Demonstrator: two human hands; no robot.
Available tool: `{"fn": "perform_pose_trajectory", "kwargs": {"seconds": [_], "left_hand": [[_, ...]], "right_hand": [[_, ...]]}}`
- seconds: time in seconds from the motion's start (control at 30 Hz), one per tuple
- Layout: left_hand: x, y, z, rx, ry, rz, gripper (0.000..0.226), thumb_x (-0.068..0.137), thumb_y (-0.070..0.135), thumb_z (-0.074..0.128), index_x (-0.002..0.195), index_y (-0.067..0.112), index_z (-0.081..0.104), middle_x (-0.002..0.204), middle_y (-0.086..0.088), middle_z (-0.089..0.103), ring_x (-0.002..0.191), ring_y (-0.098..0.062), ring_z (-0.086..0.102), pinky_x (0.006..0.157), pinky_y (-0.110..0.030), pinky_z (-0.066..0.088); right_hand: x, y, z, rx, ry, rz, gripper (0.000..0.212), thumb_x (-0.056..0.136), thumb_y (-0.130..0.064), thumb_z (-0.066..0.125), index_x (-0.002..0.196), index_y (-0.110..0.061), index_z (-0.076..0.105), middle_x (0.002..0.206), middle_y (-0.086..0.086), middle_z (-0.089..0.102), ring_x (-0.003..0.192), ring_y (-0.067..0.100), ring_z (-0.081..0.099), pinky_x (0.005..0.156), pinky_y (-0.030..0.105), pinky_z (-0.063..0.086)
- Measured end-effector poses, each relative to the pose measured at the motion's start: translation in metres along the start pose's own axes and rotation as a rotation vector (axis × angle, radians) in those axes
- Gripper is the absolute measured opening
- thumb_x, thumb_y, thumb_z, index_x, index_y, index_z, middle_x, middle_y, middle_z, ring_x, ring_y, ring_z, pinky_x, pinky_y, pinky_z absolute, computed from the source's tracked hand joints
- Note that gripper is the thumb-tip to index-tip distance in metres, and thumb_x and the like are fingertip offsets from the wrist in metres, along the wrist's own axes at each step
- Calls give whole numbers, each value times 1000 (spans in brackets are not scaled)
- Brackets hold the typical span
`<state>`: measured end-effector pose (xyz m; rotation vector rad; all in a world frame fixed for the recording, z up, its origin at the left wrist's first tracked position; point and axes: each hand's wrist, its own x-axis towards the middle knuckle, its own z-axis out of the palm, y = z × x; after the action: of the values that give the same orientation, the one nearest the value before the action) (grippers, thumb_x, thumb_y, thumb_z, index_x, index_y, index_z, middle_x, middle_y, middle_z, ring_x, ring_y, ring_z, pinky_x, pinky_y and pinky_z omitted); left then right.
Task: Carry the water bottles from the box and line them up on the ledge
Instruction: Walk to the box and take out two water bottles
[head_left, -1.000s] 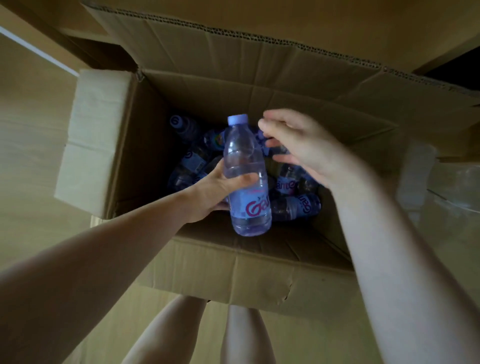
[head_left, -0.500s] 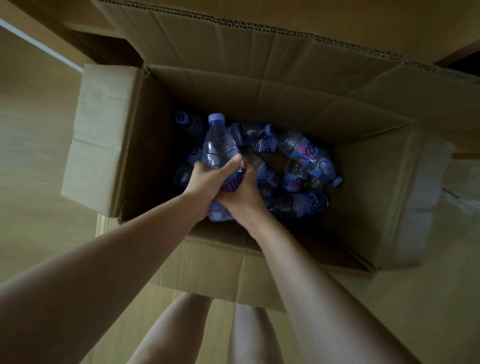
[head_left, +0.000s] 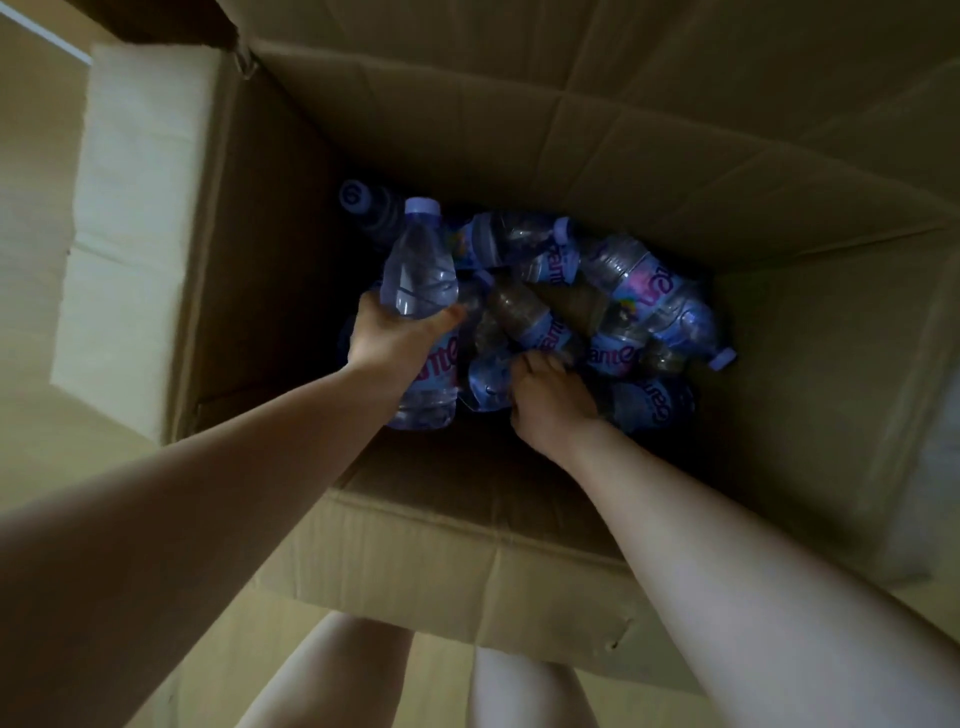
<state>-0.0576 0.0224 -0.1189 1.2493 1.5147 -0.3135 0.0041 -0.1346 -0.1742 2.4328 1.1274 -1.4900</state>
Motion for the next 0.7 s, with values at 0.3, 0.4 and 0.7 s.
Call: {"fn": "perform_pose_trajectory", "kwargs": {"seconds": [0.3,0.4,0.7], "left_hand": [[23,-15,14,-68,22,-25,61,74,35,81,123,16,51,105,-3,68,88,-17,69,78,-34,58],[25,-17,17,-73,11,-10,60,75,33,81,124,15,52,108,-4,68,91,-19,70,81,-38,58],[22,-15,10,-53,9,17,64,72,35,82,125,18,52,104,-1,69,85,-16,70,67,-29,57]], "right_hand": [[49,4,33,-446,-75,-74,96,90,-32,63,156,-16,-6,164,7,-3,150,27,-4,119,56,1],[65,8,32,-427,-108,-37,102,85,-30,70,156,-20,-4,161,7,10,148,29,10,118,59,7],[56,6,25,-366,-69,-63,86,83,-30,73,152,-20,21,150,9,35,135,30,39,108,51,31]]}}
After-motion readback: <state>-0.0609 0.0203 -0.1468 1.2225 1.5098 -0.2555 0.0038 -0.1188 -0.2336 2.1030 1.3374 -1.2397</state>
